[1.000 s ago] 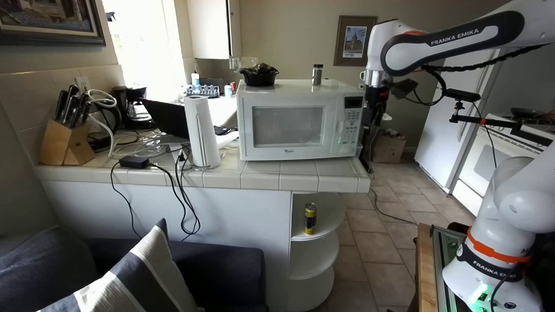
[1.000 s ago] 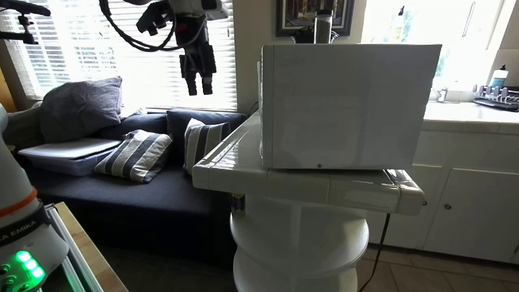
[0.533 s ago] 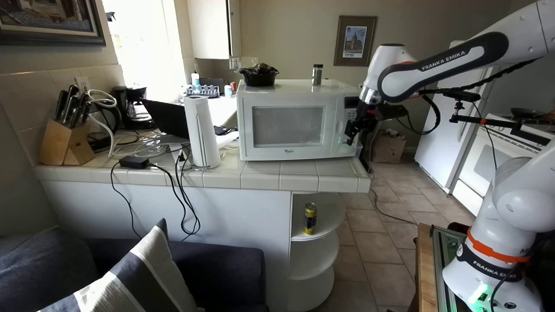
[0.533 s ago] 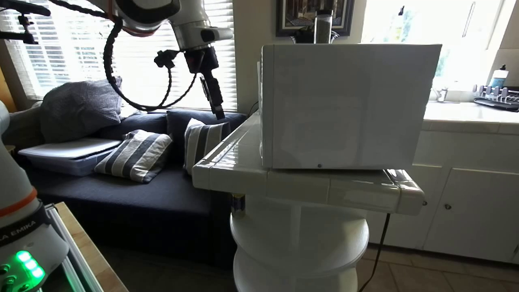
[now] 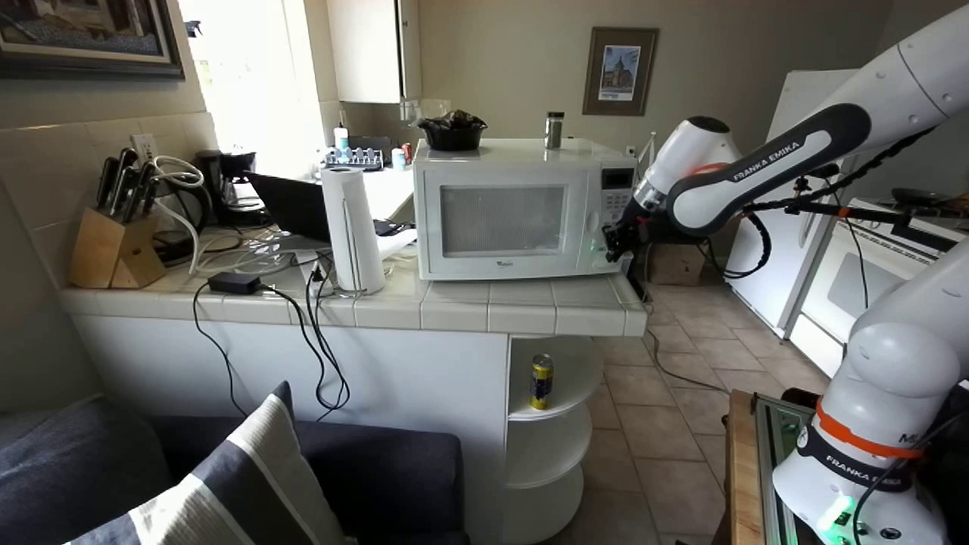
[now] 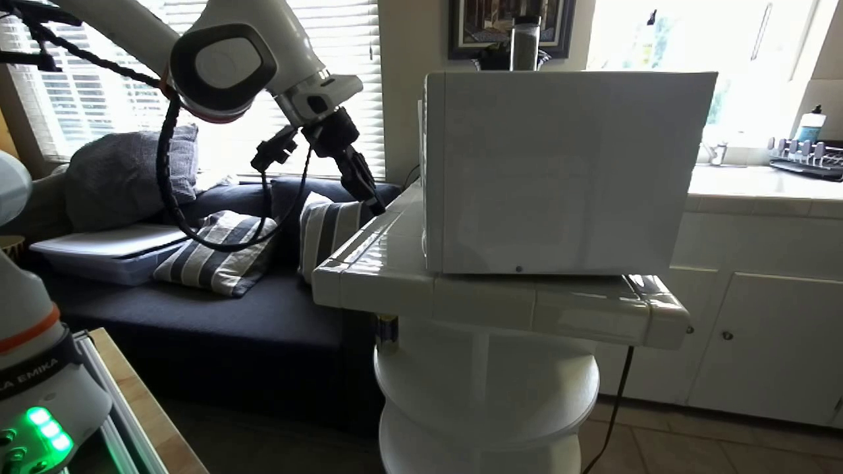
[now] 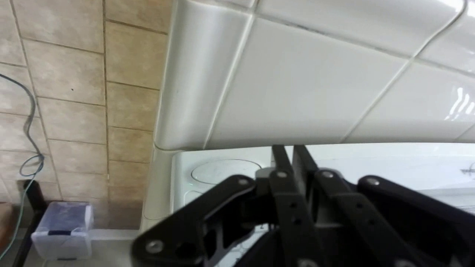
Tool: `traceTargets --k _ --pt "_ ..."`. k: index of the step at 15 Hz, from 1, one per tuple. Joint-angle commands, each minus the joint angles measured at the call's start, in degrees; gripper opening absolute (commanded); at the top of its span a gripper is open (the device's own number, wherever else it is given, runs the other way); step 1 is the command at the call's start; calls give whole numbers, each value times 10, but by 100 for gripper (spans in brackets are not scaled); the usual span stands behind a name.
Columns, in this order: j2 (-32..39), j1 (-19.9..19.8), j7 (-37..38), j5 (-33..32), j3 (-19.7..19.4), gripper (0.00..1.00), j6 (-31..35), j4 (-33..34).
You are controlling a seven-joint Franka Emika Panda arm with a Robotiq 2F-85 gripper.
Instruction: Open the microwave door.
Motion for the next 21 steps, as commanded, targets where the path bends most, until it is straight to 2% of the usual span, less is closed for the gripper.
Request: traceTargets --k 1,6,7,10,17,21 --pt "27 -87 69 -50 65 0 69 -20" --pt "51 -206 152 -148 148 0 124 -16" --pt "59 -208 155 -149 152 0 121 -13" --pt "69 -251 182 -183 189 0 122 -5" --pt "88 -358 259 -292 282 0 127 25" --pt "106 -399 295 -346 322 0 127 41"
